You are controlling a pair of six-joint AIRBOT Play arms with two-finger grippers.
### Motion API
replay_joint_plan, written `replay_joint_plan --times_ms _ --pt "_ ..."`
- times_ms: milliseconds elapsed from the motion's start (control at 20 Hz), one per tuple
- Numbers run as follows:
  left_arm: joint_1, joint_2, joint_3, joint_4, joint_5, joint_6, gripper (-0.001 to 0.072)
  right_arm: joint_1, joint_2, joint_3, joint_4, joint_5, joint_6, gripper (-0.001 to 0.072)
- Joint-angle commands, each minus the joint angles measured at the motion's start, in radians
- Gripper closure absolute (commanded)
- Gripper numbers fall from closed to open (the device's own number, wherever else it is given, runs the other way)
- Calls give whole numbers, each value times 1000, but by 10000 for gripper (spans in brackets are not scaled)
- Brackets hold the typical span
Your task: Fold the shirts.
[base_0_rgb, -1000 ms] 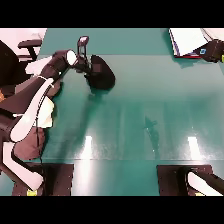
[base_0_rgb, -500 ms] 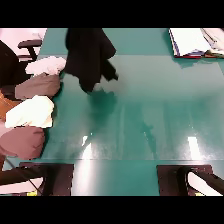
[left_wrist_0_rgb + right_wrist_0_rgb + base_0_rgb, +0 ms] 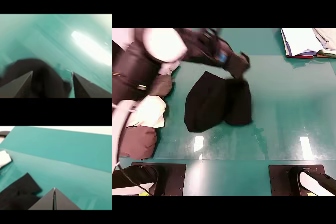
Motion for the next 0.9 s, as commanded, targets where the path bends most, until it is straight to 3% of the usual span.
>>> replay_joint_plan --times_ms 0,200,350,600,850 --pt "31 -40 -31 37 13 -10 125 1 0 6 0 48 0 696" --pt "328 -27 -51 77 -168 -80 126 1 0 6 0 70 0 696" --pt "531 -27 -185 37 -199 -87 125 1 -5 5 0 73 0 696" --pt "692 -28 -547 -34 -125 -55 126 1 -5 5 0 75 0 696" --pt "713 -65 -749 -221 32 53 126 1 -5 5 0 75 0 696"
